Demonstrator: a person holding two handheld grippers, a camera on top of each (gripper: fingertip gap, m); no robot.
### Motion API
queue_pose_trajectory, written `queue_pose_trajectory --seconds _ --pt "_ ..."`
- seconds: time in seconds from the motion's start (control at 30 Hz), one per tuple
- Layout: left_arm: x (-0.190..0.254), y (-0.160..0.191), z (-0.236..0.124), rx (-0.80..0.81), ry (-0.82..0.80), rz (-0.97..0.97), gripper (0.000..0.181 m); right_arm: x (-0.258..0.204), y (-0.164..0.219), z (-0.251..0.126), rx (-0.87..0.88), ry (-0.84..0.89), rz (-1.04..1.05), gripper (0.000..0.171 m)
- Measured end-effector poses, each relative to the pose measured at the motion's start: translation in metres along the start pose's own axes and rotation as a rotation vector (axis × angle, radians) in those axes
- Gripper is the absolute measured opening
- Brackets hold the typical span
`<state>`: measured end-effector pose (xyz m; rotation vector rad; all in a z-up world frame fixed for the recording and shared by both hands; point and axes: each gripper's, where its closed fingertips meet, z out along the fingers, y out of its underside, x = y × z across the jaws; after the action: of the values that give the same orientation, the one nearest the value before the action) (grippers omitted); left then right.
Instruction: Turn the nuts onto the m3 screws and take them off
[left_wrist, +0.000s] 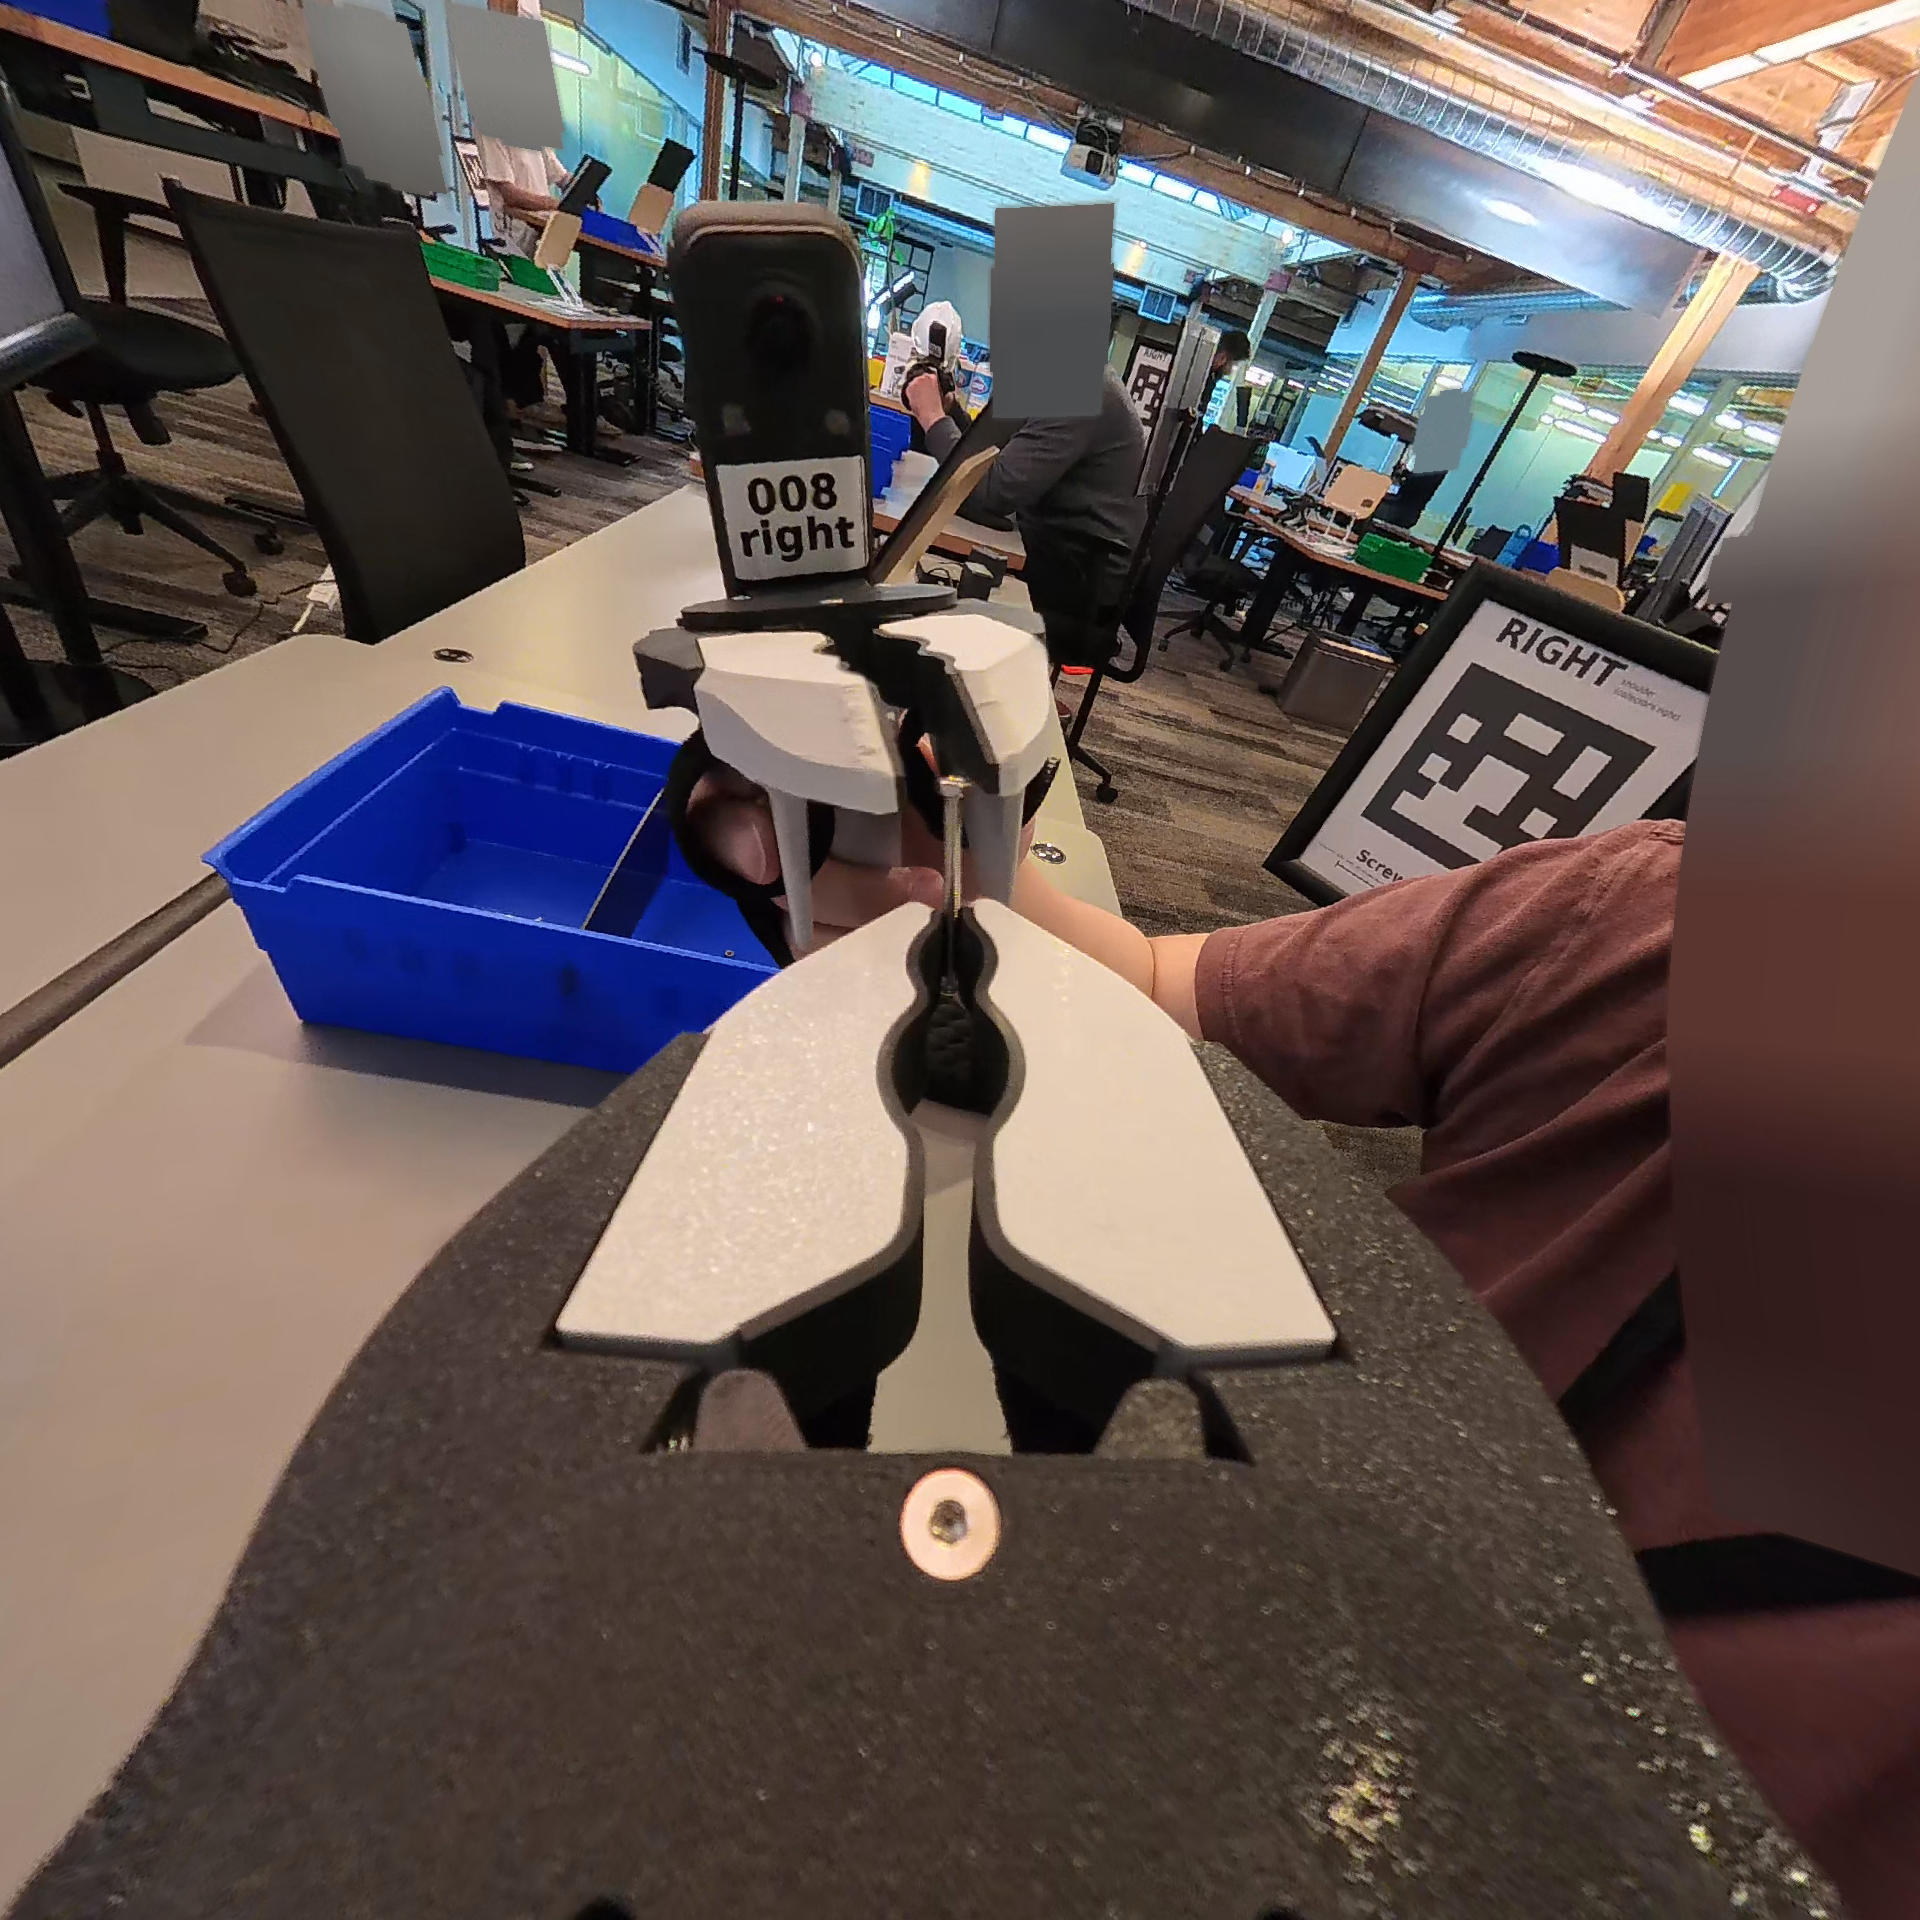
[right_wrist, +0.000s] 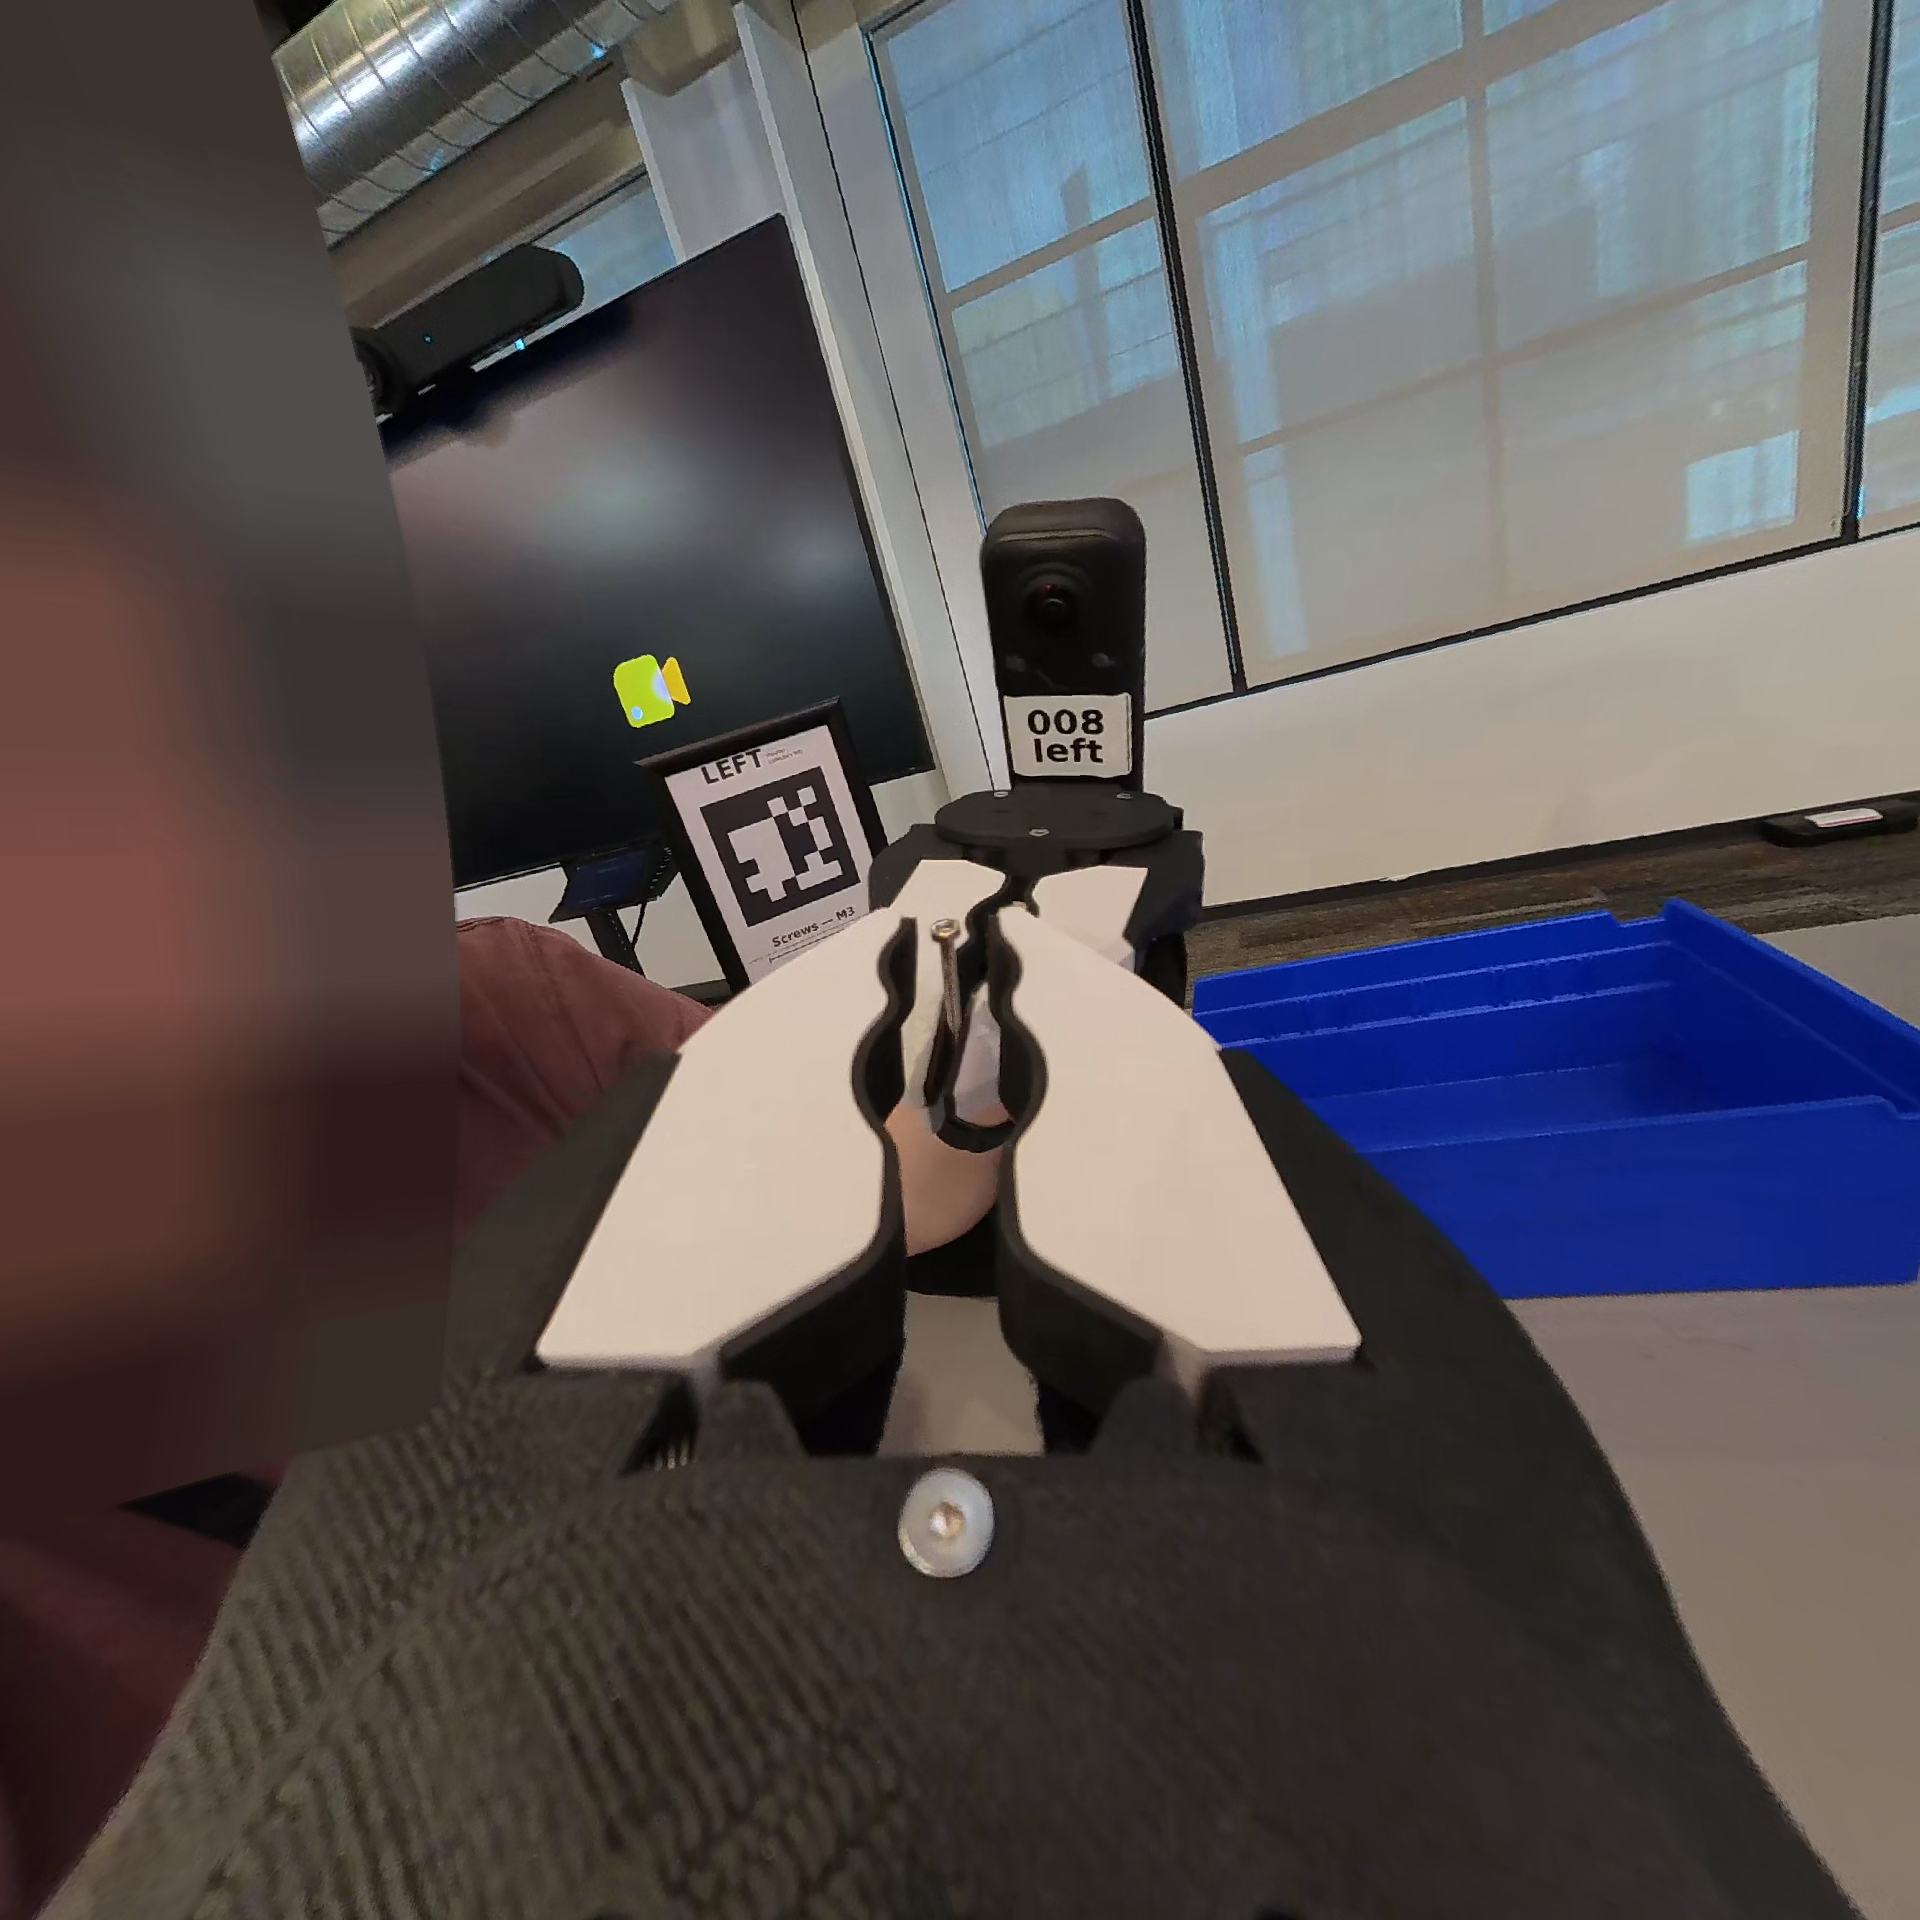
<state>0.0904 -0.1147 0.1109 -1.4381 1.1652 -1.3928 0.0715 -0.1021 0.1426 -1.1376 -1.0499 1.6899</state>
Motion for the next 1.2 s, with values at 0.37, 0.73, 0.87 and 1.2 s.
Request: queue_pose_trajectory --seconds 0.37,0.73,0.87,1.2 --pt "0.000 0.002 0.002 -0.010 0.001 -0.006 0.002 -0.001 0.003 0.001 -0.017 -0.003 -0.010 0.006" --pt "-0.001 0.010 0.005 -0.051 0.005 -0.012 0.002 -0.008 -0.016 -0.030 -0.109 0.089 -0.072 0.006" --pt "-0.001 0.006 0.000 -0.044 -0.001 -0.003 0.002 0.031 0.026 -0.161 -0.714 0.731 -0.168 0.006" --pt "-0.012 0.007 -0.004 -0.046 -0.029 -0.021 0.002 0.042 0.186 -0.359 -1.342 0.860 0.657 0.007"
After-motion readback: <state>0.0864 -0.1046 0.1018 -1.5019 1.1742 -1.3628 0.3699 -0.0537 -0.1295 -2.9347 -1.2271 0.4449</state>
